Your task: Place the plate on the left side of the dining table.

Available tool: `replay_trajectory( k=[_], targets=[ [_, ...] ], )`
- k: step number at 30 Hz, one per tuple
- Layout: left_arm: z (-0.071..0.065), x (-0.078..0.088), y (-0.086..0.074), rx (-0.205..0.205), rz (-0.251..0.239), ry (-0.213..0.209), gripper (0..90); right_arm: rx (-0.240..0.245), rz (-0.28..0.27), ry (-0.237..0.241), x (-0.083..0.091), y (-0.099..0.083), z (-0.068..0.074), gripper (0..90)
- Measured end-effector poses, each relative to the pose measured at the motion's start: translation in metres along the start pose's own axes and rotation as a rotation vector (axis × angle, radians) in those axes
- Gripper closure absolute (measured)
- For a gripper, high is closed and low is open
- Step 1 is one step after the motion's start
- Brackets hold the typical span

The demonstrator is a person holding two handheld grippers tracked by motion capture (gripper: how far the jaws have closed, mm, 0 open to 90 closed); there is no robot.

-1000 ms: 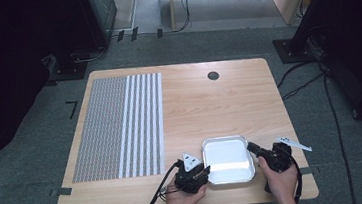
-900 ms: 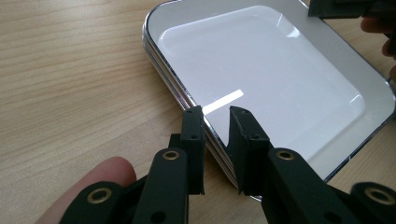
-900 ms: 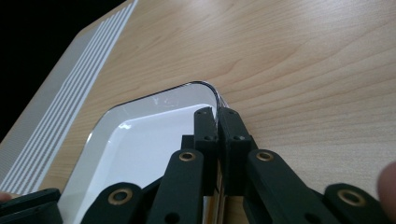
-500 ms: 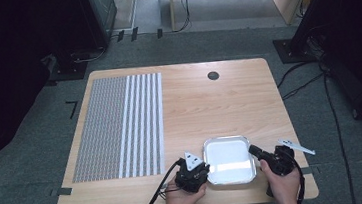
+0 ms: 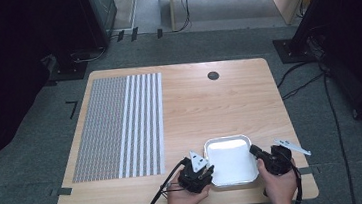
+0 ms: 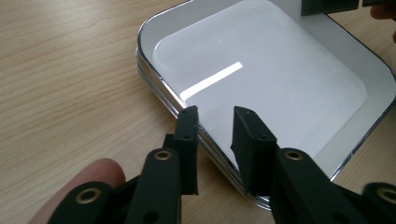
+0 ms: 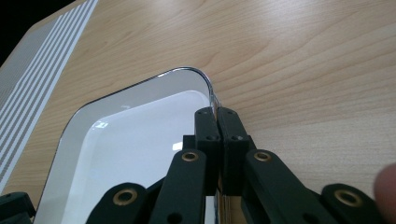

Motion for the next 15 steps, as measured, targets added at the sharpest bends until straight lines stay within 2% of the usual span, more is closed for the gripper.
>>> replay_trajectory(
  k=[6,11,15],
  targets=[
    [-0.006,0.002,0.004,-0.002,-0.014,-0.024,58.7,-0.019,-0.02,-0.002,0.009,0.008,-0.006,88.6],
    [-0.014,0.0,0.005,-0.011,-0.005,-0.054,57.5,-0.026,-0.024,-0.032,0.015,0.014,-0.019,88.7],
    [-0.019,-0.001,0.005,-0.017,-0.001,-0.064,57.5,-0.027,-0.018,-0.012,0.015,0.015,-0.022,86.3]
  ],
)
Point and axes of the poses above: each handheld gripper's, and its own axes: x roughly backward along the jaws, y roughly out of its top, z roughly to its left, the point moved 10 cm from there along -x, roughly forward along the jaws, and after that the axes turned 1 degree about -y, right-handed, at the moved point
